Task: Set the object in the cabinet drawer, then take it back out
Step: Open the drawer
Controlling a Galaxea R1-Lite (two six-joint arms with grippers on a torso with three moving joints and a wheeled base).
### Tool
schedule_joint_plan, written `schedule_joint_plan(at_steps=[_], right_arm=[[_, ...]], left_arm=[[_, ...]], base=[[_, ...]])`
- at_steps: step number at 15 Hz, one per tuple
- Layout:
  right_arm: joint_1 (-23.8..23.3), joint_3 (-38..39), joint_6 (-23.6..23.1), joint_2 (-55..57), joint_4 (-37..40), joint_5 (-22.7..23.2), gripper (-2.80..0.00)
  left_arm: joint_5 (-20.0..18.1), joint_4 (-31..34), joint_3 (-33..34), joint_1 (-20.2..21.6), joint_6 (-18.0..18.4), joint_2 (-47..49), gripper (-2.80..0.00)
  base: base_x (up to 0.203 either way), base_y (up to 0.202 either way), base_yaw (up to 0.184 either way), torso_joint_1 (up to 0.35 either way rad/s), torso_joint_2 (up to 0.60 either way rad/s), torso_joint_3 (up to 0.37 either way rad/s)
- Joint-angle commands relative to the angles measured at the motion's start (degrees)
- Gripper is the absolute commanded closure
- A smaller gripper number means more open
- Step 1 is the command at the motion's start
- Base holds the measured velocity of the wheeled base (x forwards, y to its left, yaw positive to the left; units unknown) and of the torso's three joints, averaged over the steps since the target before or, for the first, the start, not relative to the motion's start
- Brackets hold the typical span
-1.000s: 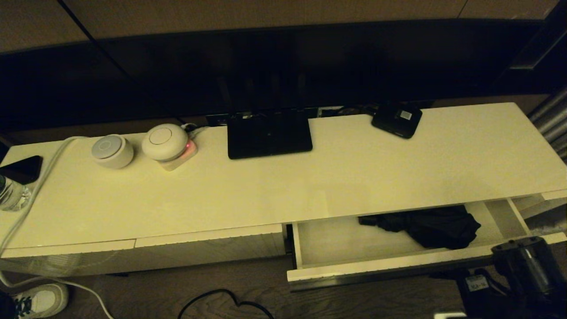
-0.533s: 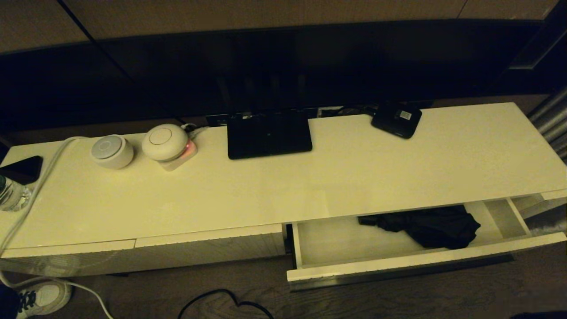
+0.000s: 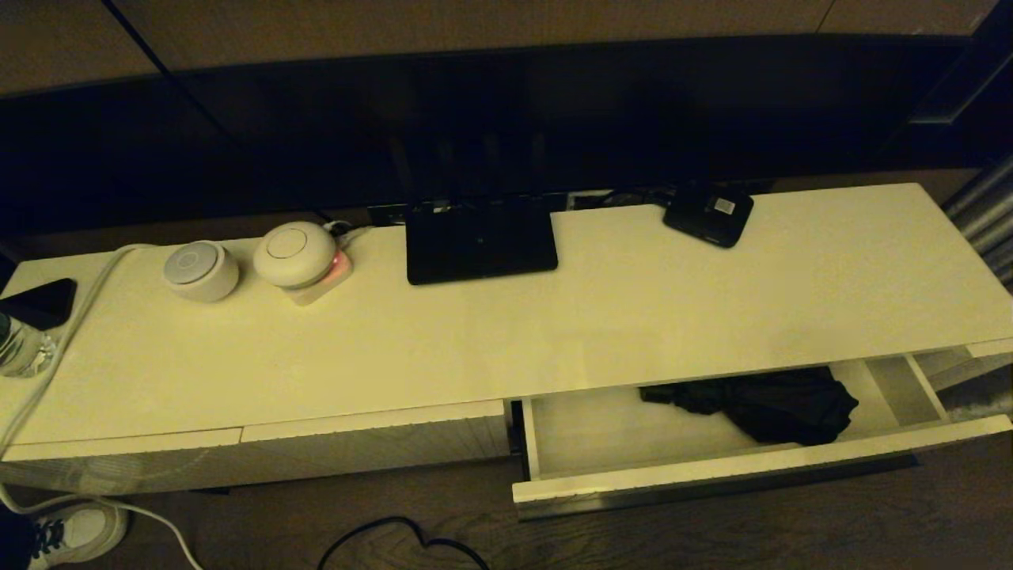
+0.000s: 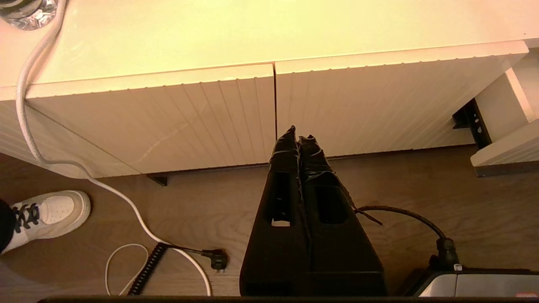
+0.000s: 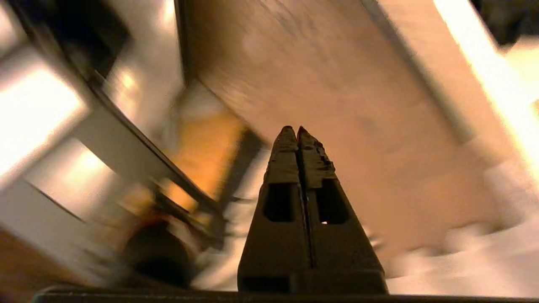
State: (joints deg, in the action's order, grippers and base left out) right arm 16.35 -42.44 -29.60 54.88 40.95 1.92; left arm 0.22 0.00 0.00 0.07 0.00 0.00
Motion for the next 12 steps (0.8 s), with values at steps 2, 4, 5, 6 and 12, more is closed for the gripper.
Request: schedule_joint_plan(at_steps=[2, 4, 5, 6, 12], right_arm=[[1.49, -6.12, 22.75, 11.43, 0.17, 0.38, 0.00], [3.01, -9.36, 28.31, 14.93, 0.36, 0.46, 0.00], [3.11, -9.83, 28.88, 16.30, 0.30, 0.52, 0.00], [3.06, -9.97, 29.26, 17.96, 0.21, 0.53, 0.00], [3.24, -10.87, 43.29, 29.32, -4.96, -0.04, 0.00]], left_arm=[[0.04, 0.00, 0.18, 0.01, 0.00, 0.00, 0.00], [0.01, 0.00, 0.18, 0.01, 0.00, 0.00, 0.00], [-0.02, 0.00, 0.18, 0.01, 0.00, 0.00, 0.00], [-0.04, 0.00, 0.18, 0.01, 0.00, 0.00, 0.00], [-0.02, 0.00, 0.18, 0.01, 0.00, 0.00, 0.00]], base=[[0.000, 0.000, 0.000, 0.000, 0.00, 0.000], [0.000, 0.000, 0.000, 0.000, 0.00, 0.000], [0.000, 0.000, 0.000, 0.000, 0.00, 0.000], [0.000, 0.000, 0.000, 0.000, 0.00, 0.000], [0.000, 0.000, 0.000, 0.000, 0.00, 0.000]])
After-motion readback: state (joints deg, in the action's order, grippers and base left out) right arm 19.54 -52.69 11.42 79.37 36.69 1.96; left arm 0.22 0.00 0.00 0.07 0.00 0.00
